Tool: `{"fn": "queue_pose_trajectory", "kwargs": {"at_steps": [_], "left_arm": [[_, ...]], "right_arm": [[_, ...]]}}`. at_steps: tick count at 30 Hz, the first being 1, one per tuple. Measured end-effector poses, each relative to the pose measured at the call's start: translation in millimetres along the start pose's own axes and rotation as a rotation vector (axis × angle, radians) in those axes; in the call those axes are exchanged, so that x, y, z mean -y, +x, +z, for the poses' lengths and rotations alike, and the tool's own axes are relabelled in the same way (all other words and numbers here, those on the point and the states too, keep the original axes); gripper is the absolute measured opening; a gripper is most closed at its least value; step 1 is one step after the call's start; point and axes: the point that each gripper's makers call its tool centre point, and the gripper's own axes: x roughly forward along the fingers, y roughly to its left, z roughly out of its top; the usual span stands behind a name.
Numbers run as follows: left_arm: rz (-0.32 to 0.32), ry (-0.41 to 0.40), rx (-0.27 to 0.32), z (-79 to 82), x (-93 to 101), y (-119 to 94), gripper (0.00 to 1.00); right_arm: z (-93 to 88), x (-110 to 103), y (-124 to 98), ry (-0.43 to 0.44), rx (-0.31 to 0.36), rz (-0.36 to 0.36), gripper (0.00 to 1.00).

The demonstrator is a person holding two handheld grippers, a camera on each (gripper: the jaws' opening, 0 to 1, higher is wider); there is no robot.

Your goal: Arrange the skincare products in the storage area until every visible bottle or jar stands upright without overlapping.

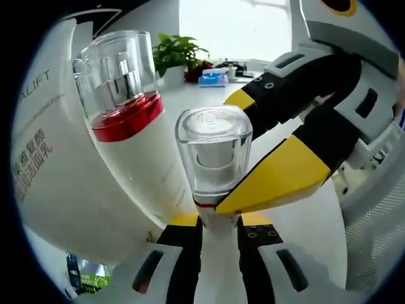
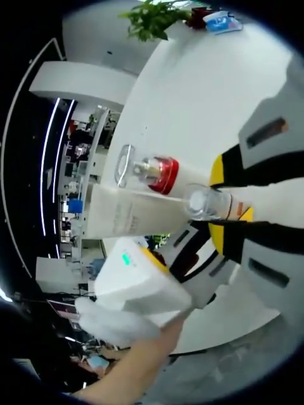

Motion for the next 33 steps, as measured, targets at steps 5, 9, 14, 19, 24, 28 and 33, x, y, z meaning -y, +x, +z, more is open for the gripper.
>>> {"fn": "queue_pose_trajectory", "kwargs": {"at_steps": [5,9,14,19,24,28,33], "left_arm": [[0.001,0.007,-0.004,-0.3,-0.5,-0.1,0.18],[-0.004,0.024,-0.006,0.6,1.0,0.9,0.18],[-0.013,0.033,-0.001,1.1,1.7,1.8,0.18],[-0.015,0.039,-0.005,0.8,0.7,2.0,0.18],[-0.01,0.043,-0.008,0.3,0.5,0.9,0.2],[-0.01,0.039,-0.003,0.1,2.1,-1.2,0.2],[-0.001,0.044,-0.006,0.0,3.2,-4.6,0.21]], "right_arm": [[-0.9,-0.3,0.8,0.005,0.002,-0.007,0.19],[-12.9,-0.5,5.1,0.024,-0.048,-0.027,0.2],[-21.7,2.3,9.9,0.165,-0.068,-0.094,0.2],[-24.5,4.8,14.5,0.341,-0.057,-0.183,0.2],[-24.8,3.4,14.2,0.327,-0.039,-0.226,0.2],[-26.5,4.9,11.7,0.334,-0.032,-0.249,0.19],[-26.9,9.1,11.7,0.346,-0.024,-0.283,0.19]]}}
